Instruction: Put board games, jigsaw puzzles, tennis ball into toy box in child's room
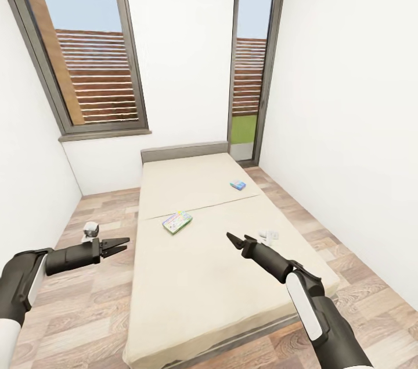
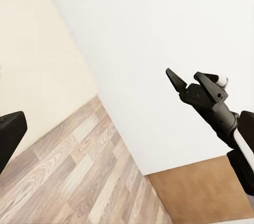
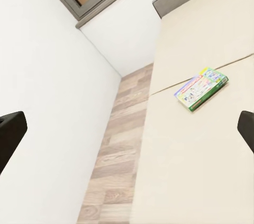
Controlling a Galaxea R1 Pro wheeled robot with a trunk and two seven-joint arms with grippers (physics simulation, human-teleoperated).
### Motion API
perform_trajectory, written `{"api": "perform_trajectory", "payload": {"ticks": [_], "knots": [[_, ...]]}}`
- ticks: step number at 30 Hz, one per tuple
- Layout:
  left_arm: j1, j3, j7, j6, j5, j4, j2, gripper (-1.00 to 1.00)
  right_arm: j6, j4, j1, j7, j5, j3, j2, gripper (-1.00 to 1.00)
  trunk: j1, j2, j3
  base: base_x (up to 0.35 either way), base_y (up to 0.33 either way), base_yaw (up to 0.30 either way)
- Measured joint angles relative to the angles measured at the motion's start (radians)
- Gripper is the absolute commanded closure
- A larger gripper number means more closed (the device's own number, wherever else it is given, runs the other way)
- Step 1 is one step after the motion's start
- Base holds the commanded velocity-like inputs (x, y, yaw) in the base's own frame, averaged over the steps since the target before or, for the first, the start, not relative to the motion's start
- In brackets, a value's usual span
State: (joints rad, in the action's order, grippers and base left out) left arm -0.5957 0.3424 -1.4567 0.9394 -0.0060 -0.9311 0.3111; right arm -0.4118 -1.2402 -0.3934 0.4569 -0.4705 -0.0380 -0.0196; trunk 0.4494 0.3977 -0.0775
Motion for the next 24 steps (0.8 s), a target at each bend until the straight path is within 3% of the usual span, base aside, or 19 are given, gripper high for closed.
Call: {"api": "perform_trajectory", "payload": {"ticks": [3,7,11,16,24], "knots": [[-0.002,-0.002,0.014,0.001,-0.002,0.000,-0.001,-1.00,-0.004,0.000,0.000,-0.004,0.000,0.001,0.000,-1.00,0.000,0.000,0.000,0.000,0.000,0.000],[-0.005,-0.004,0.076,0.001,-0.013,-0.001,-0.001,-1.00,-0.010,-0.003,0.000,-0.065,-0.001,0.002,0.000,-1.00,0.000,0.000,0.000,0.000,0.000,0.000],[-0.006,-0.005,0.191,0.005,-0.035,-0.001,0.001,-1.00,-0.047,-0.013,-0.001,-0.223,-0.003,-0.002,0.005,-1.00,0.000,0.000,0.000,0.000,0.000,0.000],[-0.007,-0.005,0.289,0.008,-0.054,-0.001,0.005,-1.00,-0.113,-0.042,-0.001,-0.339,-0.006,-0.004,0.002,-1.00,0.000,0.000,0.000,0.000,0.000,0.000],[-0.007,-0.003,0.421,0.012,-0.061,-0.002,0.009,-1.00,-0.136,-0.099,0.000,-0.398,-0.004,-0.002,0.006,-1.00,0.000,0.000,0.000,0.000,0.000,0.000]]}}
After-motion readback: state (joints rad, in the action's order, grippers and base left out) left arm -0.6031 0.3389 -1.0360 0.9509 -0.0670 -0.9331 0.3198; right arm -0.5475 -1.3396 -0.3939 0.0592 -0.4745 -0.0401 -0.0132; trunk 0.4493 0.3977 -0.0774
